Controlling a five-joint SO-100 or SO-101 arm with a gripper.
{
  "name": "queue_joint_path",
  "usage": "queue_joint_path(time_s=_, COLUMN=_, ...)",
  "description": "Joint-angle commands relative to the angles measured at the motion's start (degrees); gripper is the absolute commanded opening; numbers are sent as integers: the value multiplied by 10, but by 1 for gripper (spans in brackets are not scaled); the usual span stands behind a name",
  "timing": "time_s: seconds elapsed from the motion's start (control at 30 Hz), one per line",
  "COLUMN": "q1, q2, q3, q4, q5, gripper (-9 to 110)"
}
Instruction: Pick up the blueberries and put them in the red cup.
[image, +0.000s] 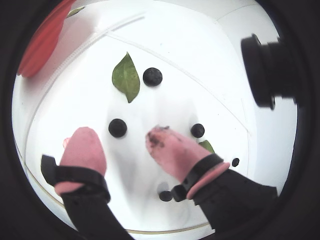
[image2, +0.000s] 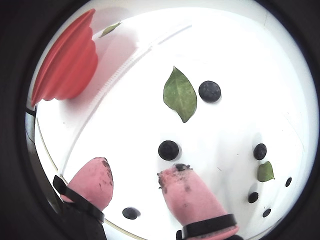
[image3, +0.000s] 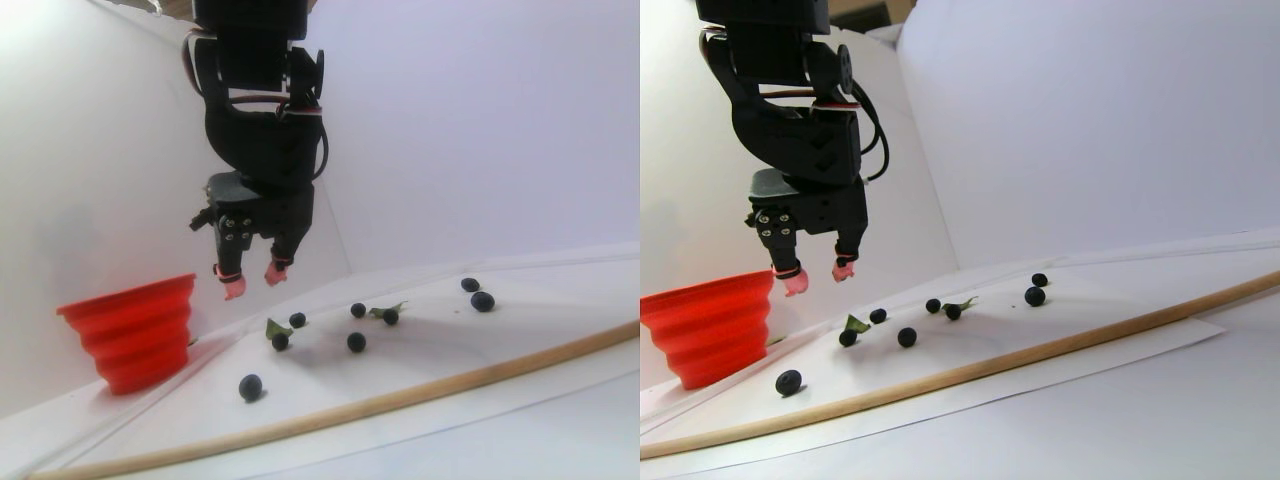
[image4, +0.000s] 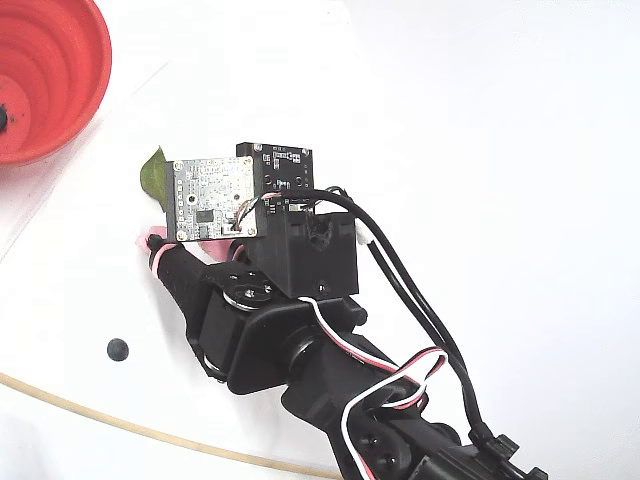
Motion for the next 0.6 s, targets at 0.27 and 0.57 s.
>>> queue_joint_path(time_s=0.27, q1=5, q2=-17, q3=-56, q4=-27, q5=-5, gripper=20)
queue_joint_path(time_s=0.57, q1=11, q2=-45, q3=-79, q4=-33, q5=-3, gripper=20)
